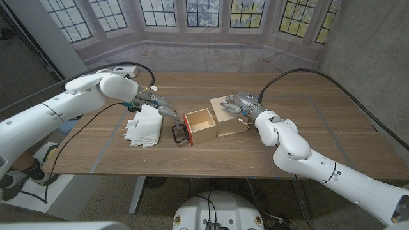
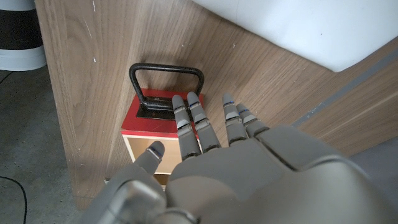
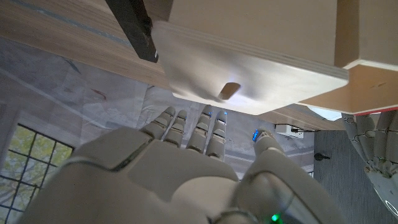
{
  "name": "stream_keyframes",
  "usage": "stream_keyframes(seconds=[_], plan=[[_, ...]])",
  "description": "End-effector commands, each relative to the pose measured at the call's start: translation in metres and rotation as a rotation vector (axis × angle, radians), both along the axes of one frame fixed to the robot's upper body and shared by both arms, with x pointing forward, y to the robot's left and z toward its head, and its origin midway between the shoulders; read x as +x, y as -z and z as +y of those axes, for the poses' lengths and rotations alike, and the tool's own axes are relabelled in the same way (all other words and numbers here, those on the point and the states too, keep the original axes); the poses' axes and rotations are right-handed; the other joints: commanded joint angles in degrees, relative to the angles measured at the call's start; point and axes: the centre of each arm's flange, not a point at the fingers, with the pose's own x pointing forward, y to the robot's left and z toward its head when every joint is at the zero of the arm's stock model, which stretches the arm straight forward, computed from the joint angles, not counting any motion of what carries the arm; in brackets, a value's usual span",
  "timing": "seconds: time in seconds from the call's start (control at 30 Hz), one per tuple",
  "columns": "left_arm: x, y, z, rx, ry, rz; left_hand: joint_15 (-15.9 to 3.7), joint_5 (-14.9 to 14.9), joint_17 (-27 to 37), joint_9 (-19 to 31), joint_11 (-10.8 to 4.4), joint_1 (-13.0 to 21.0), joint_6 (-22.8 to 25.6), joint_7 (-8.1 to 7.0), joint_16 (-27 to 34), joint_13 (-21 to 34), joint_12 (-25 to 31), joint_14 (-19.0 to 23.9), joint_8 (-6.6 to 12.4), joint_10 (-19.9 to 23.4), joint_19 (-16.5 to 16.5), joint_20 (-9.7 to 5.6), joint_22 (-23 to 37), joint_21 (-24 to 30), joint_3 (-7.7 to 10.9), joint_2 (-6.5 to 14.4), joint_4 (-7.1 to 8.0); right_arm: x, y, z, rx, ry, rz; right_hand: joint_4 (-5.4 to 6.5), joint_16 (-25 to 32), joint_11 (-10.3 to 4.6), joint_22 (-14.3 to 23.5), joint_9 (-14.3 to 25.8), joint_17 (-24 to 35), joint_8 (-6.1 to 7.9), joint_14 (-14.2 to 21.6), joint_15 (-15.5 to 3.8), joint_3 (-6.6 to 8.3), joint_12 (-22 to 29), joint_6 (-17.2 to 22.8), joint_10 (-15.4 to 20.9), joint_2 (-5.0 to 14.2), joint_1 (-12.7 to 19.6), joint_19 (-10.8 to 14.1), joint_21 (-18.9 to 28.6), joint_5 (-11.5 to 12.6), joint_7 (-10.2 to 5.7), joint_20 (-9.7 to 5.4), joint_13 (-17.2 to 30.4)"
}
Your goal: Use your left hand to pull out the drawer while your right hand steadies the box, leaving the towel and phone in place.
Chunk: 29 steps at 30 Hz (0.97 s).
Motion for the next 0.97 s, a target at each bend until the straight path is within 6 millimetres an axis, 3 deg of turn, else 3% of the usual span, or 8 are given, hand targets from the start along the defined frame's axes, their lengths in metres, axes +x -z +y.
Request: stream_keyframes(seconds=[0.03,0.73,0.83,0.97], plan=[[-0.003,-0.005,0.003,-0.023,0.007,-0.035,0.03,0.25,0.13,0.10,-0.04,0.45,-0.38,0.21,0.00,0.14,-0.09,-0.06,0.10,-0.30,0.19,0.14,-0.07,0.20,0.09,-0.26,-0.30,-0.008,-0.013,0.004,0.010,-0.020,-0.037,-0.33,0.36,-0.02,0.02,0.04,-0.01,-0.21,0.29,0.17,0.28,0.01,0.17,-0.22,-0.09,0.72,0.26,0.39,0.13,0.30,0.29,-0.01],[-0.009,-0.008,0.002,-0.096,-0.009,-0.086,0.32,0.26,0.10,0.08,0.20,0.76,-1.18,0.33,-0.34,0.08,-0.35,-1.41,0.31,-3.74,0.17,0.58,-0.06,0.16,0.39,-0.49,-0.73,-0.003,-0.029,-0.001,0.014,-0.040,-0.069,-0.75,0.72,0.10,0.03,0.05,0.09,-0.14,0.88,-0.07,0.29,0.14,0.26,-0.09,0.01,0.75,0.80,0.47,0.04,0.31,0.29,0.00],[-0.009,-0.007,0.001,-0.113,-0.013,-0.090,0.80,0.21,0.11,0.11,1.38,0.77,-2.60,0.31,-0.34,0.06,-0.42,-2.37,0.12,-6.23,-0.04,0.72,-0.04,0.12,0.46,-0.66,-0.80,0.000,-0.031,-0.002,0.018,-0.045,-0.071,-0.83,0.79,0.31,0.02,0.06,0.08,-0.11,1.08,-0.19,0.31,0.22,0.33,0.13,0.00,0.79,0.91,0.48,0.04,0.33,0.37,0.00],[-0.009,-0.008,0.004,-0.159,-0.054,-0.102,0.86,0.18,0.13,0.12,1.57,0.73,-3.31,0.30,-0.36,0.06,-0.34,-2.80,0.05,-7.05,-0.29,1.04,-0.03,0.04,0.44,-0.77,-0.80,0.006,-0.034,-0.003,0.011,-0.063,-0.078,-0.95,0.90,0.44,0.02,0.06,0.07,0.03,1.42,-0.42,0.38,0.30,0.72,0.35,0.07,0.85,1.39,0.62,0.04,0.38,0.34,0.00]])
